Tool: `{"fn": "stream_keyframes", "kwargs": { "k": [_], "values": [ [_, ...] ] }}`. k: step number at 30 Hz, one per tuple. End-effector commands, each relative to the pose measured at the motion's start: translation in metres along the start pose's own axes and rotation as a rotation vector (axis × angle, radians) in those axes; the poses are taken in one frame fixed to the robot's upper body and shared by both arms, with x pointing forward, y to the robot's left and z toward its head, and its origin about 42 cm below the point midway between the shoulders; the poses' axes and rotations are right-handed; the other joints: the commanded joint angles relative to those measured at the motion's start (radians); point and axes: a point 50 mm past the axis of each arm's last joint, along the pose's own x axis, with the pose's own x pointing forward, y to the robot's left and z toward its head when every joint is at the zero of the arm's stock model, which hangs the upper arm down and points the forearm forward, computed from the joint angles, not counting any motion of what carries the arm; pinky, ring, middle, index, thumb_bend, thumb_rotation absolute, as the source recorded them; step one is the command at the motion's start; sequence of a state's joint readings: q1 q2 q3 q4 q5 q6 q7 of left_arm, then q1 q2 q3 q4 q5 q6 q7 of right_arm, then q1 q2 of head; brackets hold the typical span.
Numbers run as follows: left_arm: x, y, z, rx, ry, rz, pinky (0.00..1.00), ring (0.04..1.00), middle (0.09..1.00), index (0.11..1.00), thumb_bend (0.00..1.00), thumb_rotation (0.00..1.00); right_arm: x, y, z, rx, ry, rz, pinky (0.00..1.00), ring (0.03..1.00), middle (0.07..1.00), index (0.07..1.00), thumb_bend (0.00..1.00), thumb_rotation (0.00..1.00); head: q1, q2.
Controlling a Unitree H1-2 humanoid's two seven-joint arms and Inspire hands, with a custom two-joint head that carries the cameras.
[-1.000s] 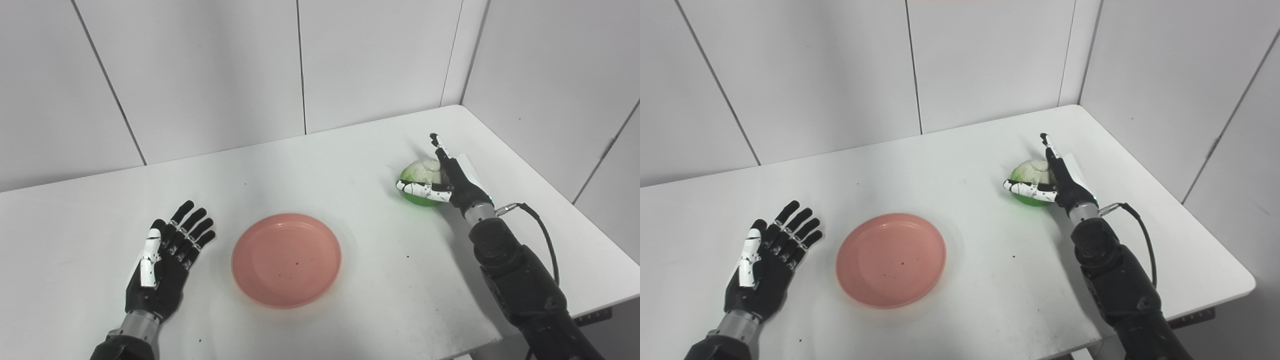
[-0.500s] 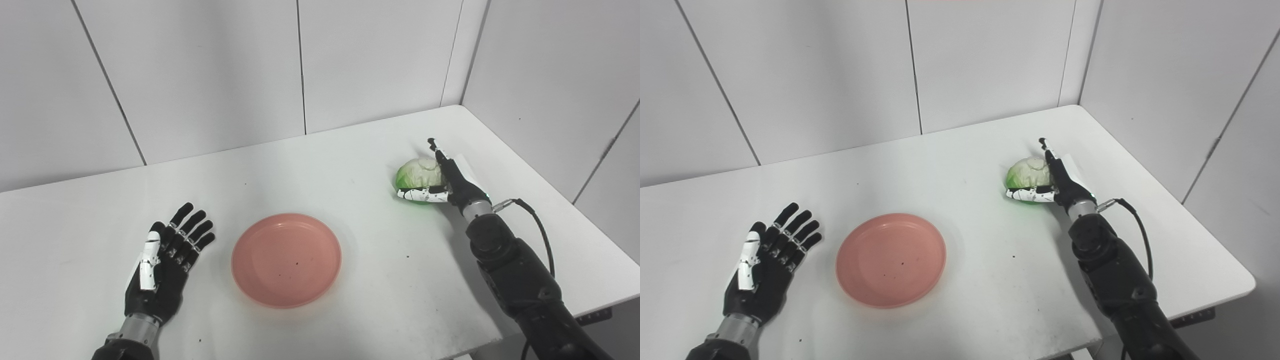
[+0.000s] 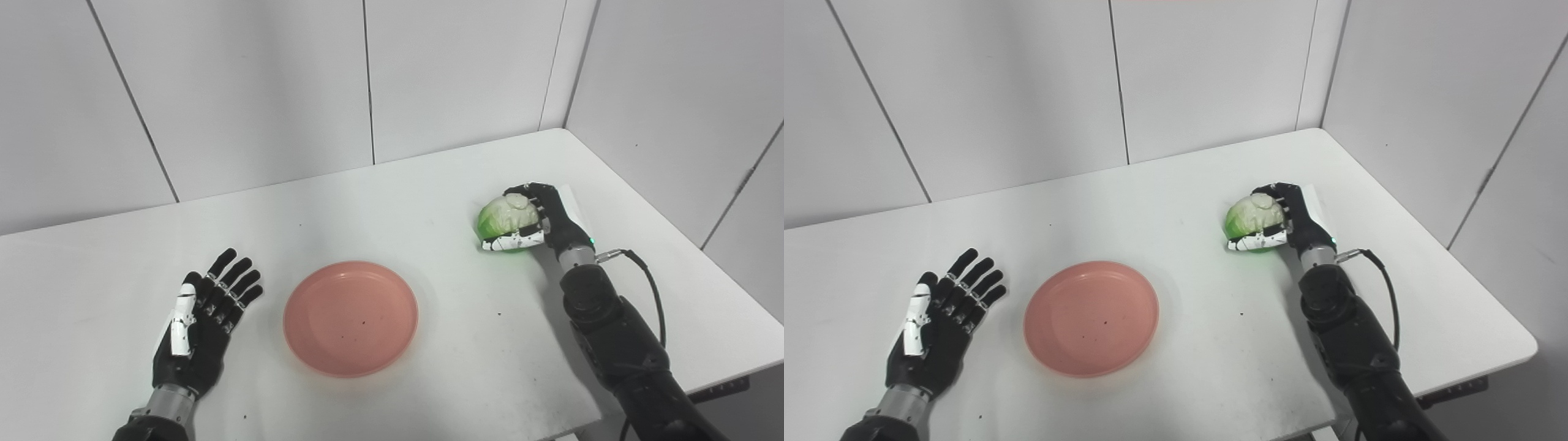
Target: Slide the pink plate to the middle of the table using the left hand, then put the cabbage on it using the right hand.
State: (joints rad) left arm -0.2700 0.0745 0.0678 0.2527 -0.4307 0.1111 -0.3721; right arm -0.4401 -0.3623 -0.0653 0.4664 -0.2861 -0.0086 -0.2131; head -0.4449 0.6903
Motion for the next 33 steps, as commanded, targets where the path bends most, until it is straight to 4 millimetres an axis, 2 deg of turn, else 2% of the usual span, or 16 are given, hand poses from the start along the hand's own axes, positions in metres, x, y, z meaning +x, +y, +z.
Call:
{"fn": "stream_keyframes", "kwargs": {
  "k": [1, 8, 16, 21, 25, 33],
  "values": [
    [-0.009, 0.001, -0.017, -0.022, 0.066, 0.020, 0.86, 0.857, 0.861, 0.858, 0.40, 1.00, 0.011, -0.004, 0.018, 0.024, -0.084, -0.025, 0.39, 0.439, 0.453, 0.513, 0.53, 0.00, 0.001, 0.001],
    [-0.008, 0.000, -0.019, -0.026, 0.068, 0.025, 0.86, 0.853, 0.857, 0.855, 0.40, 1.00, 0.010, -0.001, 0.018, 0.066, -0.083, -0.039, 0.39, 0.443, 0.454, 0.513, 0.53, 0.00, 0.013, -0.005],
    [-0.005, -0.007, -0.022, -0.026, 0.065, 0.027, 0.87, 0.856, 0.862, 0.860, 0.40, 1.00, 0.004, -0.009, 0.038, 0.102, -0.147, -0.052, 0.38, 0.452, 0.457, 0.514, 0.53, 0.00, 0.052, -0.009],
    [-0.004, -0.016, -0.024, -0.018, 0.065, 0.030, 0.87, 0.865, 0.869, 0.866, 0.41, 1.00, -0.007, -0.012, 0.071, 0.073, -0.245, -0.021, 0.42, 0.460, 0.462, 0.510, 0.53, 0.00, 0.095, -0.010],
    [-0.002, -0.022, -0.026, -0.011, 0.063, 0.040, 0.87, 0.866, 0.870, 0.866, 0.40, 1.00, -0.012, -0.010, 0.090, 0.071, -0.283, 0.011, 0.40, 0.459, 0.468, 0.505, 0.53, 0.00, 0.122, -0.011],
    [0.003, -0.038, -0.027, -0.008, 0.067, 0.061, 0.88, 0.866, 0.872, 0.871, 0.39, 1.00, -0.028, 0.005, 0.130, 0.061, -0.404, 0.079, 0.39, 0.452, 0.471, 0.499, 0.53, 0.00, 0.196, -0.003]
  ]
}}
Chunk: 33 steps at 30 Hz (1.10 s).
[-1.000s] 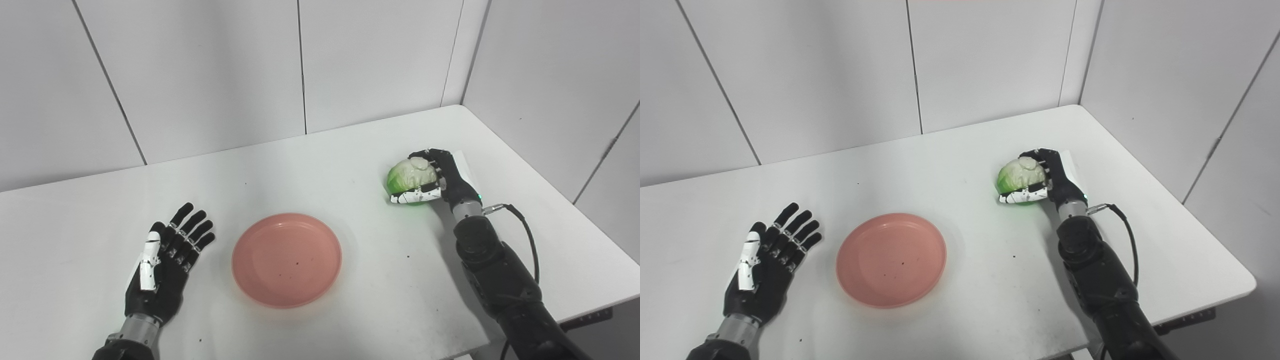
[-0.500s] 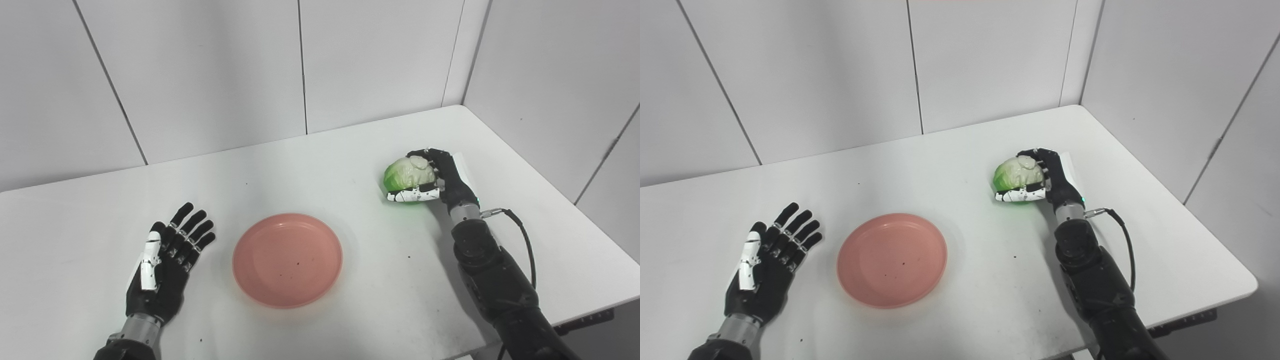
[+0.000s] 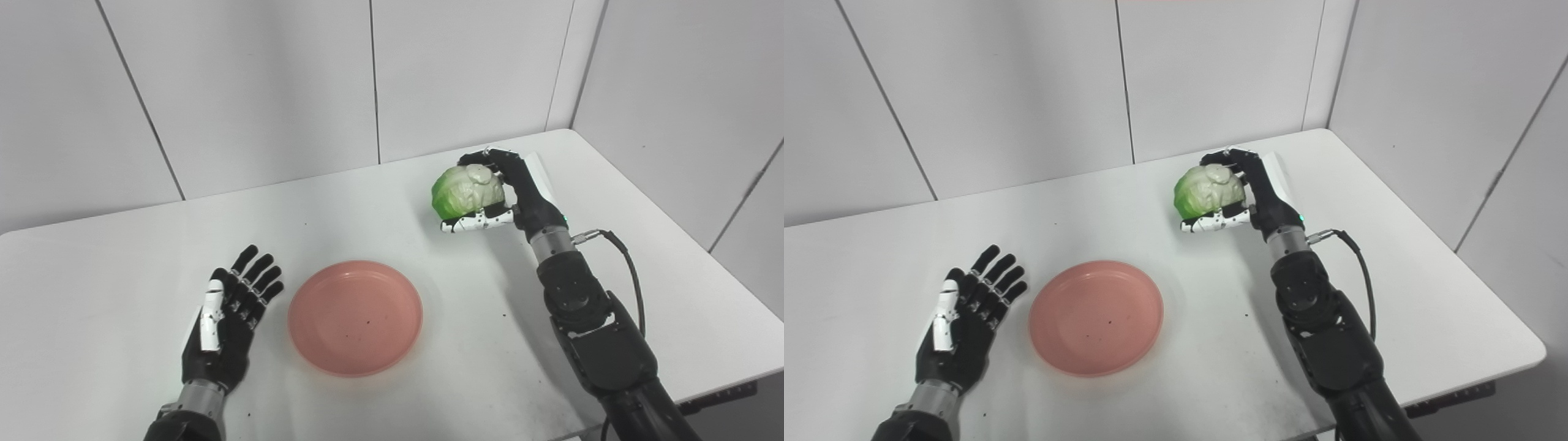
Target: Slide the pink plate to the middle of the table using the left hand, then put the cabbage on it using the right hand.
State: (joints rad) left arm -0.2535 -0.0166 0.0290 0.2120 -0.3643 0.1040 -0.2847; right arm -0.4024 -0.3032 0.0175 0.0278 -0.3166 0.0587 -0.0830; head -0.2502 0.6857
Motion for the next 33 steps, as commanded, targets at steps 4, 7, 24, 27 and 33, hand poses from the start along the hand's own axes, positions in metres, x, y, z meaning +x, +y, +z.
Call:
{"fn": "stream_keyframes", "kwargs": {
  "k": [4, 7, 24, 27, 33],
  "values": [
    [-0.003, -0.005, -0.015, -0.004, 0.072, 0.046, 0.88, 0.868, 0.876, 0.870, 0.37, 1.00, 0.010, 0.004, 0.036, 0.009, -0.100, 0.026, 0.39, 0.448, 0.468, 0.503, 0.53, 0.00, 0.034, 0.005],
    [-0.001, -0.010, -0.017, -0.005, 0.075, 0.056, 0.87, 0.868, 0.877, 0.868, 0.37, 1.00, 0.008, 0.013, 0.044, 0.023, -0.117, 0.057, 0.37, 0.435, 0.463, 0.507, 0.53, 0.00, 0.053, 0.010],
    [0.010, -0.031, -0.021, 0.034, 0.071, 0.071, 0.88, 0.869, 0.875, 0.869, 0.39, 1.00, -0.017, 0.072, 0.055, 0.071, -0.146, 0.237, 0.39, 0.438, 0.471, 0.500, 0.53, 0.00, 0.160, 0.034],
    [0.010, -0.033, -0.021, 0.037, 0.072, 0.081, 0.87, 0.862, 0.867, 0.861, 0.39, 1.00, -0.023, 0.082, 0.051, 0.074, -0.147, 0.260, 0.38, 0.429, 0.466, 0.504, 0.53, 0.00, 0.162, 0.036],
    [0.011, -0.036, -0.019, 0.044, 0.070, 0.079, 0.87, 0.863, 0.867, 0.863, 0.39, 1.00, -0.031, 0.095, 0.044, 0.082, -0.130, 0.306, 0.39, 0.433, 0.470, 0.499, 0.53, 0.00, 0.171, 0.048]
  ]
}}
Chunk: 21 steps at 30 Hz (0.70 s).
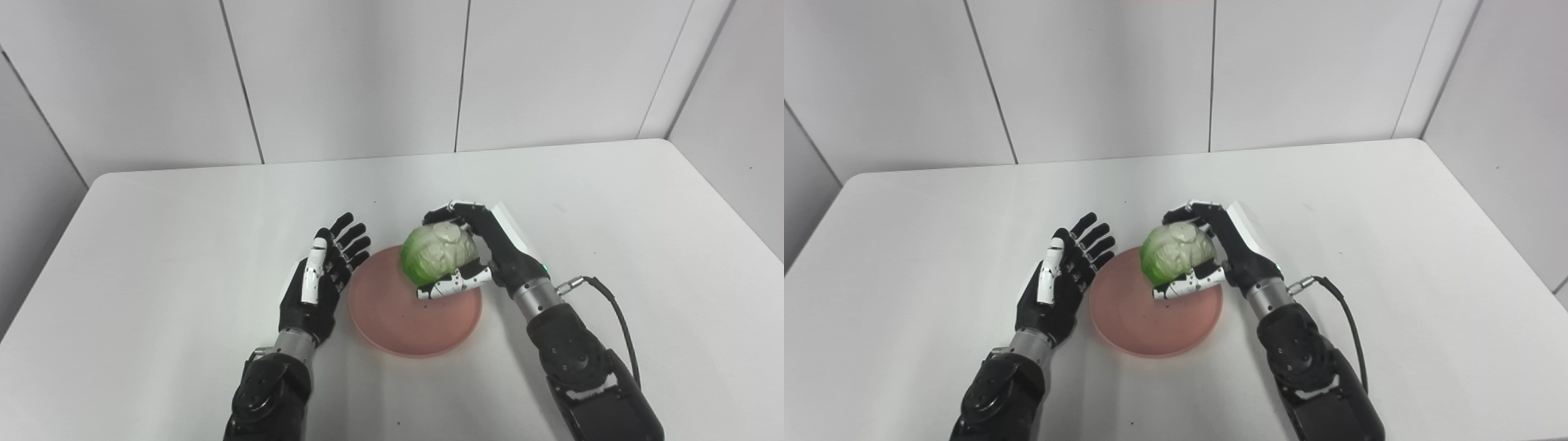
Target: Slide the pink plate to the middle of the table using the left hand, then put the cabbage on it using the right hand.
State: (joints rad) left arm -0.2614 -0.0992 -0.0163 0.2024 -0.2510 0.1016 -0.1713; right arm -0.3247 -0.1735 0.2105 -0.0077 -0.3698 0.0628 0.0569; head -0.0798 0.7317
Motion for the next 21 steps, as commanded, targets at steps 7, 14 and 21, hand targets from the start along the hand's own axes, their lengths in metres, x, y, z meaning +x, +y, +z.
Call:
{"fn": "stream_keyframes", "kwargs": {
  "k": [7, 14, 21],
  "values": [
    [-0.001, -0.001, -0.008, 0.000, 0.059, 0.023, 0.88, 0.864, 0.868, 0.865, 0.39, 1.00, 0.003, 0.007, 0.010, 0.012, -0.072, 0.009, 0.39, 0.430, 0.466, 0.502, 0.53, 0.00, 0.001, 0.009],
    [0.000, -0.003, -0.007, 0.003, 0.062, 0.017, 0.88, 0.861, 0.866, 0.867, 0.39, 1.00, 0.000, 0.019, 0.006, 0.017, -0.078, 0.033, 0.38, 0.422, 0.463, 0.505, 0.53, 0.00, 0.008, 0.019],
    [0.000, -0.006, -0.006, 0.005, 0.064, 0.021, 0.88, 0.856, 0.858, 0.861, 0.39, 1.00, -0.002, 0.029, 0.005, -0.005, -0.100, 0.061, 0.37, 0.421, 0.459, 0.510, 0.53, 0.00, 0.010, 0.023]
  ]
}}
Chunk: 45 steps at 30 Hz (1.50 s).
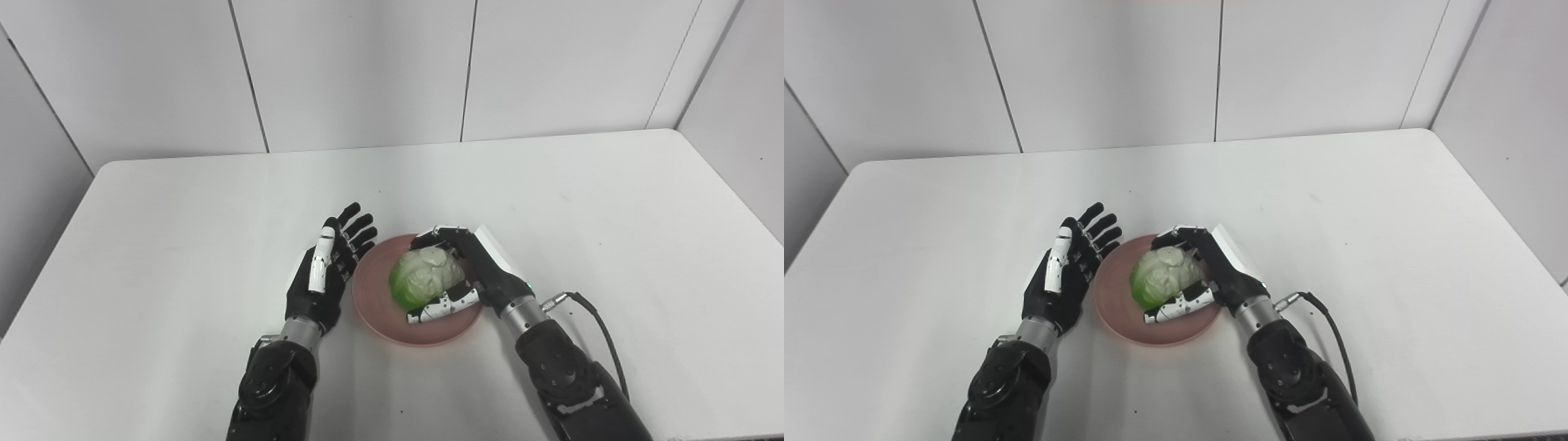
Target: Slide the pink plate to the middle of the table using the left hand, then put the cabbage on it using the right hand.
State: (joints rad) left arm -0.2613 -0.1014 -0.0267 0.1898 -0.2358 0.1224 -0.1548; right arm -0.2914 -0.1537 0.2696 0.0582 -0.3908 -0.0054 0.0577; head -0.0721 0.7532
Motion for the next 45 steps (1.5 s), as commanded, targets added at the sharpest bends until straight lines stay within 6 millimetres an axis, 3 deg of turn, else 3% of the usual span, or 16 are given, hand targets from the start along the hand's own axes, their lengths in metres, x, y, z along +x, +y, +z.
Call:
{"fn": "stream_keyframes", "kwargs": {
  "k": [1, 15, 17, 18, 19, 20, 22, 27, 38, 45],
  "values": [
    [0.000, -0.003, -0.007, -0.009, 0.051, 0.015, 0.88, 0.856, 0.857, 0.861, 0.39, 1.00, 0.007, -0.004, 0.017, -0.017, -0.103, -0.023, 0.37, 0.420, 0.459, 0.511, 0.53, 0.00, 0.005, 0.002],
    [0.003, -0.008, -0.006, 0.009, 0.052, 0.006, 0.88, 0.863, 0.864, 0.864, 0.39, 1.00, 0.009, 0.003, 0.024, -0.061, -0.151, 0.028, 0.35, 0.427, 0.456, 0.521, 0.53, 0.00, 0.014, 0.005],
    [0.003, -0.008, -0.006, 0.013, 0.053, 0.005, 0.89, 0.868, 0.866, 0.864, 0.39, 1.00, 0.009, 0.001, 0.026, -0.066, -0.142, 0.044, 0.47, 0.546, 0.531, 0.509, 0.53, 0.05, 0.015, 0.004],
    [0.003, -0.008, -0.005, 0.012, 0.053, 0.005, 0.89, 0.866, 0.867, 0.864, 0.39, 1.00, 0.009, 0.001, 0.026, -0.072, -0.139, 0.050, 0.52, 0.591, 0.604, 0.570, 0.63, 0.08, 0.015, 0.004],
    [0.003, -0.009, -0.005, 0.010, 0.053, 0.005, 0.89, 0.865, 0.867, 0.864, 0.39, 1.00, 0.009, 0.000, 0.028, -0.084, -0.138, 0.056, 0.53, 0.600, 0.617, 0.594, 0.67, 0.08, 0.015, 0.004],
    [0.003, -0.009, -0.005, 0.008, 0.053, 0.005, 0.89, 0.860, 0.860, 0.858, 0.39, 1.00, 0.009, -0.001, 0.028, -0.093, -0.137, 0.059, 0.59, 0.661, 0.687, 0.683, 0.77, 0.11, 0.015, 0.004],
    [0.002, -0.009, -0.004, 0.011, 0.054, 0.005, 0.90, 0.857, 0.857, 0.857, 0.39, 1.00, 0.009, -0.002, 0.030, -0.108, -0.137, 0.061, 0.65, 0.707, 0.740, 0.744, 0.83, 0.13, 0.015, 0.004],
    [0.002, -0.009, -0.004, 0.022, 0.059, 0.012, 0.89, 0.866, 0.861, 0.867, 0.39, 1.00, 0.010, -0.004, 0.032, -0.122, -0.129, 0.064, 0.73, 0.779, 0.811, 0.827, 0.87, 0.18, 0.015, 0.004],
    [0.001, -0.009, -0.004, 0.011, 0.059, 0.012, 0.89, 0.863, 0.860, 0.870, 0.39, 1.00, 0.011, -0.010, 0.036, -0.151, -0.124, 0.060, 0.76, 0.821, 0.856, 0.866, 0.89, 0.20, 0.010, -0.011],
    [0.000, -0.007, -0.005, 0.011, 0.061, 0.009, 0.89, 0.867, 0.865, 0.872, 0.39, 1.00, 0.007, -0.027, 0.046, -0.170, -0.138, 0.043, 0.77, 0.852, 0.901, 0.926, 0.95, 0.29, 0.009, -0.016]
  ]
}}
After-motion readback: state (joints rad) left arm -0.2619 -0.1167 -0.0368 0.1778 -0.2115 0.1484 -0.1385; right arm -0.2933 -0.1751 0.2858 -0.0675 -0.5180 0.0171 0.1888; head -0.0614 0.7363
